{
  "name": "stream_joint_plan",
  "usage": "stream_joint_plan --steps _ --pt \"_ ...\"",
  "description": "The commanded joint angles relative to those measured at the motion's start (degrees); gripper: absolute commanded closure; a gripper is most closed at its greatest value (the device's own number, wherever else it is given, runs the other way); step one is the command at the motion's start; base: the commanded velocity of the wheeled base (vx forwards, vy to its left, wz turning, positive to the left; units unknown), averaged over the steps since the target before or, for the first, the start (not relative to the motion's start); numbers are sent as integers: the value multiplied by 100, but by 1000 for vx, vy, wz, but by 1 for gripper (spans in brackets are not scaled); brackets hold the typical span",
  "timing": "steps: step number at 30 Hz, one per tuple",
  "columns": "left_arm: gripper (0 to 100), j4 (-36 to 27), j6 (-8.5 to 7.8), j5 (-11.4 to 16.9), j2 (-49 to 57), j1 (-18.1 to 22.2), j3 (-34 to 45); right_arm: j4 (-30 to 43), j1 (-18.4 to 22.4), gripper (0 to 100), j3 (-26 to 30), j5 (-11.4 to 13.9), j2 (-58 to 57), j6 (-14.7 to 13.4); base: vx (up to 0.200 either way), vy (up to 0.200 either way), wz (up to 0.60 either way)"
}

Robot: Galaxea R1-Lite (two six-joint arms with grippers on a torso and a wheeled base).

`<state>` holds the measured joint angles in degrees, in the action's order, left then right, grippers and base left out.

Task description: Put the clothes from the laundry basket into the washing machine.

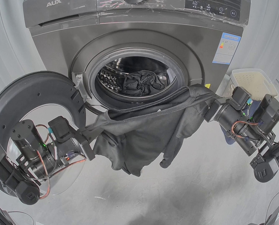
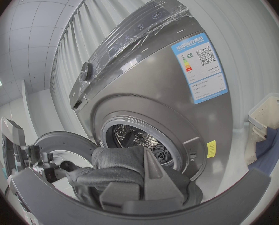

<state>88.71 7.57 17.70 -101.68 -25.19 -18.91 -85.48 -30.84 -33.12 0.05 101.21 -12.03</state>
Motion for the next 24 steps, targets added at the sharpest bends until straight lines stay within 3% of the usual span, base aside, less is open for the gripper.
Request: stream_joint_plan --steps 1,5,10,21,24 --pt "100 6 43 181 333 172 -298 -13 131 100 183 30 -4 69 0 0 0" --pt "100 6 113 216 474 137 -526 -109 52 100 368 136 -31 113 0 0 0" --pt "100 6 139 181 562 110 -676 -276 131 100 394 162 -13 500 0 0 0" --pt "100 -3 183 120 667 198 -904 -303 96 100 508 171 -154 579 0 0 0" --pt "100 -3 289 128 729 198 -913 -303 122 100 500 162 -277 579 0 0 0"
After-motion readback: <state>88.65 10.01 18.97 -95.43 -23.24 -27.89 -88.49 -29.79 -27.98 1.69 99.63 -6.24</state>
